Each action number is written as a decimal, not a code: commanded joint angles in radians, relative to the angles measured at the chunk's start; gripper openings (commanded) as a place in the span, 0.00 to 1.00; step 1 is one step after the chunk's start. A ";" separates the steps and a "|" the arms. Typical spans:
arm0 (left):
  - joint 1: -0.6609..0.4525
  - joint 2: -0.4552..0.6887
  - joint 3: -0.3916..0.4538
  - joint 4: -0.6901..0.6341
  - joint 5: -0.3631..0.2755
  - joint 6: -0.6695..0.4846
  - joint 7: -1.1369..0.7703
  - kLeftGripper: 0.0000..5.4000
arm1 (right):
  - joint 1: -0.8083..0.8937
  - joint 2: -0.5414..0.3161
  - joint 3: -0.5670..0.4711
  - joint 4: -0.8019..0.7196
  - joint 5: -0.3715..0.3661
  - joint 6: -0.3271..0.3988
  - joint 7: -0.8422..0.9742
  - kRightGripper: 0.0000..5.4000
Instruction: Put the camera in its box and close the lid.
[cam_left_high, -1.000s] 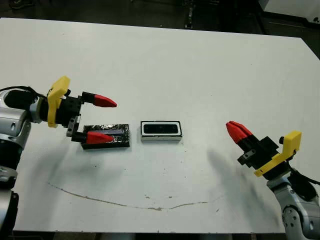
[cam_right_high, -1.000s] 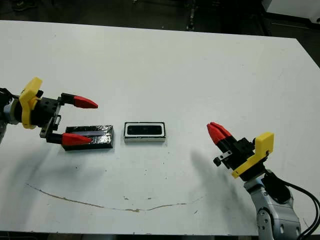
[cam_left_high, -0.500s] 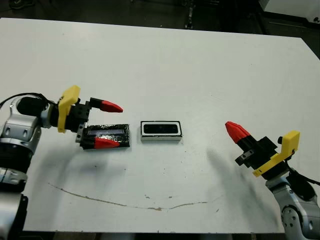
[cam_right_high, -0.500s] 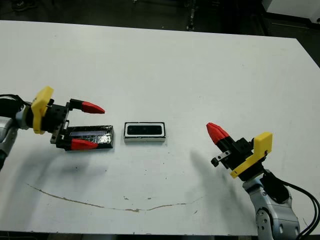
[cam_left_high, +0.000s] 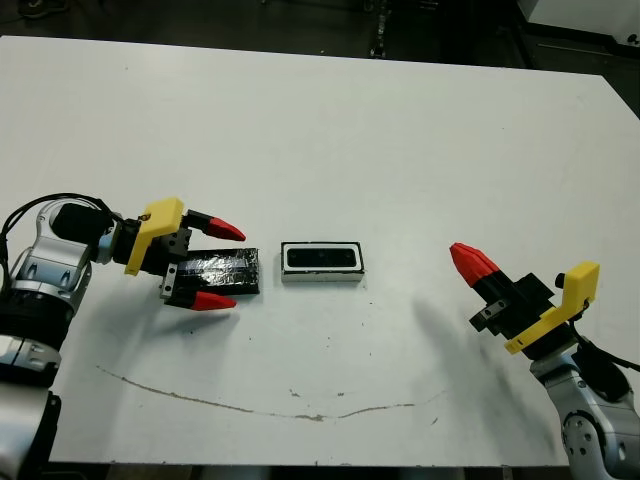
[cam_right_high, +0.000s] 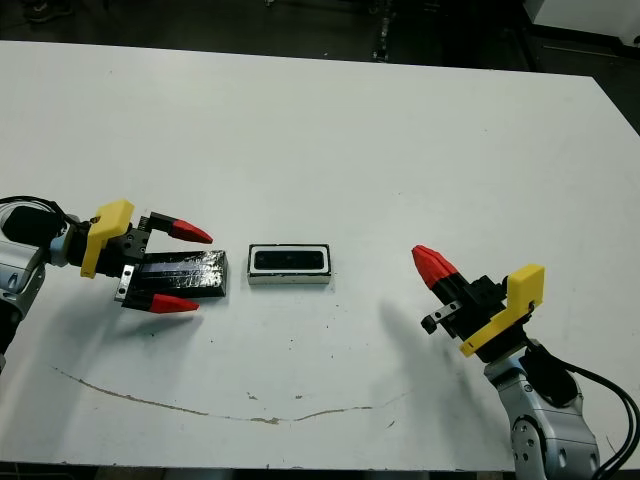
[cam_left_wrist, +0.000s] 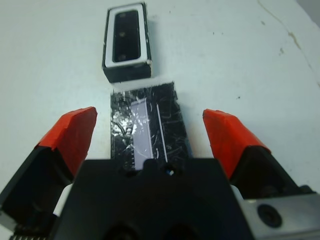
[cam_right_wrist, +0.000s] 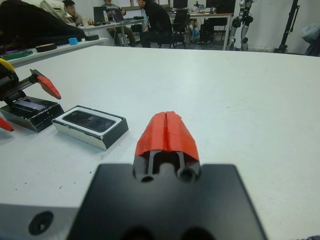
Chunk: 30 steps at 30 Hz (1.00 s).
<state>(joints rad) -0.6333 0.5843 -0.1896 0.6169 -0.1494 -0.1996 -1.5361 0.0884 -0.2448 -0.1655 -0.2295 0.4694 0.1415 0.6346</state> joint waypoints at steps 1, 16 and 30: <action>-0.001 0.005 -0.024 0.011 0.042 -0.017 0.018 1.00 | 0.008 -0.018 -0.002 0.002 0.003 -0.006 0.003 0.00; 0.034 0.022 -0.025 -0.088 0.070 0.234 0.140 1.00 | 0.010 -0.024 0.000 0.002 0.003 -0.003 0.005 0.00; 0.055 0.052 -0.056 -0.188 0.078 0.288 0.139 0.70 | 0.011 -0.020 0.002 0.005 -0.004 -0.012 0.005 0.00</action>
<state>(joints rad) -0.5953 0.6209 -0.2235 0.4240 -0.0937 0.0941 -1.3871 0.0889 -0.2474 -0.1629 -0.2275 0.4704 0.1412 0.6394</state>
